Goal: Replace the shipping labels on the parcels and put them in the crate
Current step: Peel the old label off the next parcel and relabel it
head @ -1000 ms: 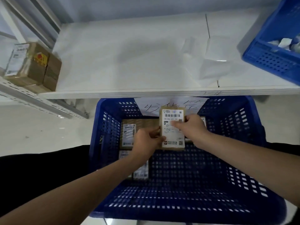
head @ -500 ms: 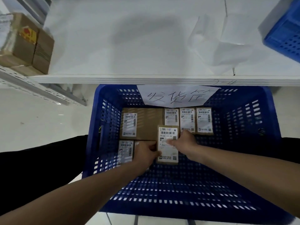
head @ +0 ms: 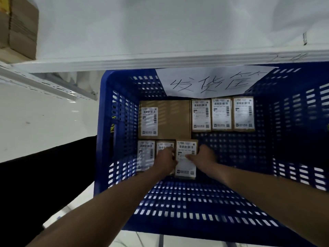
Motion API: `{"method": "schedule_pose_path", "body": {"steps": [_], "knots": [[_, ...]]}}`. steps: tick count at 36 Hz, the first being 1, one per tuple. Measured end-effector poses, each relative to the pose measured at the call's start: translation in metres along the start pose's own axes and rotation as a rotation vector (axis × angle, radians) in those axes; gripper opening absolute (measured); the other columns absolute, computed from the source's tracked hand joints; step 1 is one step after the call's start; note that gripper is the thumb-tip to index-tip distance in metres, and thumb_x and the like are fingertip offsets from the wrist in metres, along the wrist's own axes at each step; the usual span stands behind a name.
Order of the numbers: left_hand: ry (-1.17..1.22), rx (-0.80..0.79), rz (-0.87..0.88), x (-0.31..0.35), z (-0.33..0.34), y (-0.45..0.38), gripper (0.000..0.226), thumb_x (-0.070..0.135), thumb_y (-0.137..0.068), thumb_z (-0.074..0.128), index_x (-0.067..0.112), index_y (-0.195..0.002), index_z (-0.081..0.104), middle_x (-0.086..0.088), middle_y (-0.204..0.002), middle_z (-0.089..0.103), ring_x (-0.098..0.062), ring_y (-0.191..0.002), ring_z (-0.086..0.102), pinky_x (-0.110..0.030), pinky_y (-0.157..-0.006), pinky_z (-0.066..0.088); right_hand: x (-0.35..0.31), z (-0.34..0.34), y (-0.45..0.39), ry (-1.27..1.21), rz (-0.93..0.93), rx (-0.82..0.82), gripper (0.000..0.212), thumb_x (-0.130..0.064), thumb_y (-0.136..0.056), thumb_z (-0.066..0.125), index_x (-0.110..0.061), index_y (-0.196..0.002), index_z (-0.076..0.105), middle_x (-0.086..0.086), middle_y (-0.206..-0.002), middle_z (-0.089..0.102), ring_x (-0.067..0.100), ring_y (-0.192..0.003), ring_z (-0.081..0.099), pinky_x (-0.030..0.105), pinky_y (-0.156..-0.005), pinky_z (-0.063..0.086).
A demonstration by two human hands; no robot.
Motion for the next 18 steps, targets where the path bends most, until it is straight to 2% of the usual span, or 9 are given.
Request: {"method": "schedule_pose_path", "body": {"steps": [3,6,8,10,12,13,16,18], "knots": [[-0.017,-0.012,-0.025,-0.008,0.005,-0.008,0.030,-0.003,-0.088,0.071,0.001,-0.117,0.068,-0.018,-0.112,0.073,-0.031,-0.105,0.069,-0.027,-0.079,0.051,0.006,0.010,-0.010,0.045,0.019,-0.018,0.032,-0.019,-0.086,0.079,-0.003,-0.111,0.068,0.010,-0.113,0.072,0.022,-0.098,0.069,0.023,-0.061,0.050],[-0.015,0.001,-0.031,-0.017,0.008,-0.021,0.028,0.000,-0.086,0.074,0.002,-0.114,0.071,-0.018,-0.112,0.073,-0.029,-0.105,0.069,-0.024,-0.079,0.050,0.009,0.012,-0.024,0.049,-0.007,-0.029,0.031,-0.019,-0.087,0.078,-0.004,-0.112,0.067,0.010,-0.113,0.071,0.016,-0.089,0.065,0.017,-0.054,0.043],[-0.020,0.010,-0.018,-0.020,0.009,-0.025,0.027,-0.001,-0.085,0.073,0.001,-0.113,0.072,-0.018,-0.113,0.073,-0.029,-0.106,0.069,-0.021,-0.081,0.046,0.014,0.013,-0.032,0.061,-0.011,-0.032,0.031,-0.019,-0.087,0.078,-0.003,-0.112,0.067,0.010,-0.113,0.071,0.014,-0.086,0.063,0.017,-0.056,0.045],[-0.051,0.025,0.029,-0.018,0.010,-0.026,0.022,-0.002,-0.088,0.068,-0.002,-0.110,0.072,-0.020,-0.113,0.073,-0.031,-0.106,0.068,-0.018,-0.085,0.045,0.018,0.016,-0.037,0.061,-0.007,-0.029,0.032,-0.018,-0.086,0.079,-0.002,-0.111,0.066,0.011,-0.112,0.072,0.016,-0.088,0.065,0.023,-0.066,0.053],[-0.094,0.015,0.090,-0.017,0.012,-0.027,0.020,-0.006,-0.091,0.060,-0.006,-0.108,0.070,-0.024,-0.111,0.069,-0.033,-0.104,0.066,-0.032,-0.095,0.050,0.021,0.019,-0.040,0.061,0.000,-0.019,0.033,-0.015,-0.086,0.079,-0.001,-0.112,0.064,0.010,-0.112,0.071,0.016,-0.089,0.064,0.026,-0.071,0.053],[-0.130,0.020,0.134,-0.016,0.013,-0.026,0.024,-0.009,-0.091,0.056,-0.005,-0.110,0.069,-0.025,-0.112,0.066,-0.034,-0.103,0.064,-0.038,-0.092,0.052,0.023,0.020,-0.041,0.074,-0.004,-0.011,0.032,-0.014,-0.087,0.077,0.000,-0.112,0.062,0.009,-0.111,0.069,0.015,-0.090,0.061,0.026,-0.071,0.051],[-0.291,0.083,0.212,-0.018,0.013,-0.023,0.052,-0.015,-0.081,0.053,-0.002,-0.131,0.059,-0.022,-0.120,0.055,-0.034,-0.107,0.056,-0.039,-0.085,0.051,0.022,0.026,-0.036,0.150,-0.056,0.010,0.034,-0.008,-0.091,0.071,-0.001,-0.120,0.055,0.010,-0.113,0.066,0.020,-0.096,0.062,0.030,-0.079,0.054],[-0.360,0.108,0.255,-0.018,0.015,-0.021,0.064,-0.012,-0.080,0.062,0.002,-0.142,0.050,-0.022,-0.130,0.048,-0.036,-0.117,0.050,-0.043,-0.092,0.050,0.016,0.027,-0.032,0.263,-0.184,0.082,0.046,-0.006,-0.093,0.067,-0.005,-0.133,0.045,0.013,-0.118,0.063,0.023,-0.094,0.064,0.039,-0.076,0.060]]}}
Point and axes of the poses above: each hand's wrist, its own y-axis away from the middle knuckle, its own z-axis out of the palm, x = y × z, the point moved 8 cm from there along -y, towards the middle knuckle
